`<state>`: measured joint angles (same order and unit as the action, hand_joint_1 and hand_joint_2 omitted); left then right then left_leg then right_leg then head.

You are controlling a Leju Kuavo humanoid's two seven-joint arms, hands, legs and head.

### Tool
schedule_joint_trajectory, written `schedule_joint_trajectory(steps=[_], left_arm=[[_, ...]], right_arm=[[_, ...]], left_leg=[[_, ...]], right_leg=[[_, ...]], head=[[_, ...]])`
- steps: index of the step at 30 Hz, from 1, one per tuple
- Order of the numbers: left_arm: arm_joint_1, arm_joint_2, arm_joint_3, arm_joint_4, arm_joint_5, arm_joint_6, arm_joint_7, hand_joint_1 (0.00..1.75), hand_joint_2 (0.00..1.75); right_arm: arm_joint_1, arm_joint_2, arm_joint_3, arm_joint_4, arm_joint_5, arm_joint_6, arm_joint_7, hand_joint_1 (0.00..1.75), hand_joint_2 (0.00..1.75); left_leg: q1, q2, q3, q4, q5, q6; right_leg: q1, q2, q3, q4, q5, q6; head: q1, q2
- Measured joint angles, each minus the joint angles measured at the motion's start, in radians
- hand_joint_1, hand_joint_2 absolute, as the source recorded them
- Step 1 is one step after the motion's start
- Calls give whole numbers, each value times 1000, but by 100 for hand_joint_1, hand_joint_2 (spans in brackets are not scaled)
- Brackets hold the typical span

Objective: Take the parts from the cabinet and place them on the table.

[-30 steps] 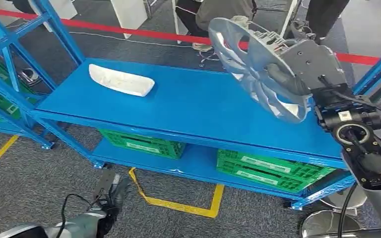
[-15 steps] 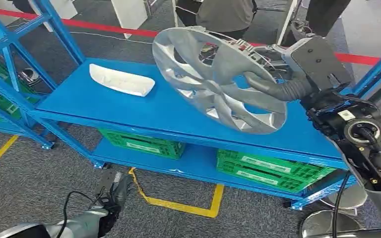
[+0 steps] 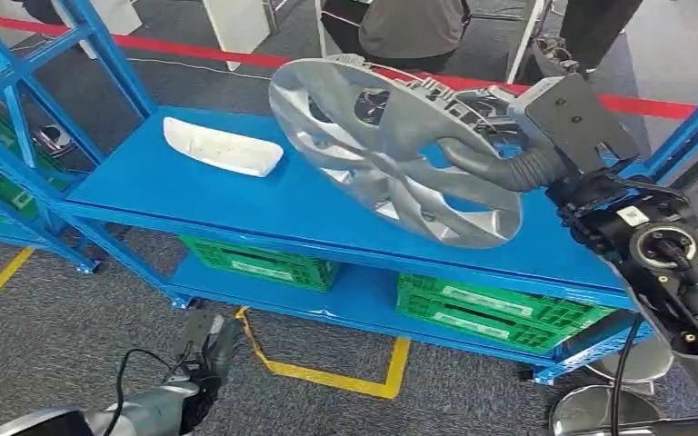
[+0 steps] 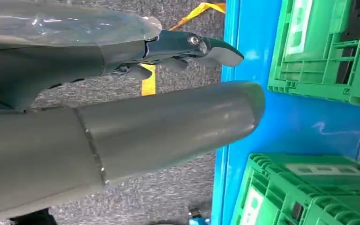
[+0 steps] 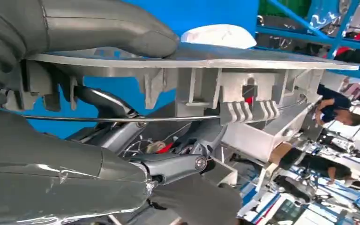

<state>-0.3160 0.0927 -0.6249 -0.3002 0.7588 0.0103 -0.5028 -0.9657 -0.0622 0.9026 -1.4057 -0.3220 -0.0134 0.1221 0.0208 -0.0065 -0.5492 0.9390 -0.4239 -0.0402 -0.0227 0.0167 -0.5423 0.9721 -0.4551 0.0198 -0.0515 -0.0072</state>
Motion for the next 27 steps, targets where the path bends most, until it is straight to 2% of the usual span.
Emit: schedule_joint_trajectory(steps=[6,17,22,25,27], left_arm=[[0,0,0,0,6,2,0,0,0],[-1,0,0,0,8,1,10,0,0],[-1,0,0,0,5,1,11,0,0],[-3,0,0,0,2,1,17,0,0],[-5,-1,0,0,3,2,18,0,0]], right_arm=[[0,-2,11,-14,-53,4,-16,175,175],[18,-2,16,-16,-223,86,-130,175,175],[28,-2,16,-16,-233,90,-143,175,175],[45,-2,16,-16,-233,98,-202,175,175],[52,-2,16,-17,-235,112,-213,175,175]], left_leg=[[0,0,0,0,0,0],[0,0,0,0,0,0],[0,0,0,0,0,0],[0,0,0,0,0,0],[0,0,0,0,0,0]], right_leg=[[0,0,0,0,0,0],[0,0,0,0,0,0],[0,0,0,0,0,0],[0,0,0,0,0,0],[0,0,0,0,0,0]], head=[[0,0],[0,0],[0,0],[0,0],[0,0]])
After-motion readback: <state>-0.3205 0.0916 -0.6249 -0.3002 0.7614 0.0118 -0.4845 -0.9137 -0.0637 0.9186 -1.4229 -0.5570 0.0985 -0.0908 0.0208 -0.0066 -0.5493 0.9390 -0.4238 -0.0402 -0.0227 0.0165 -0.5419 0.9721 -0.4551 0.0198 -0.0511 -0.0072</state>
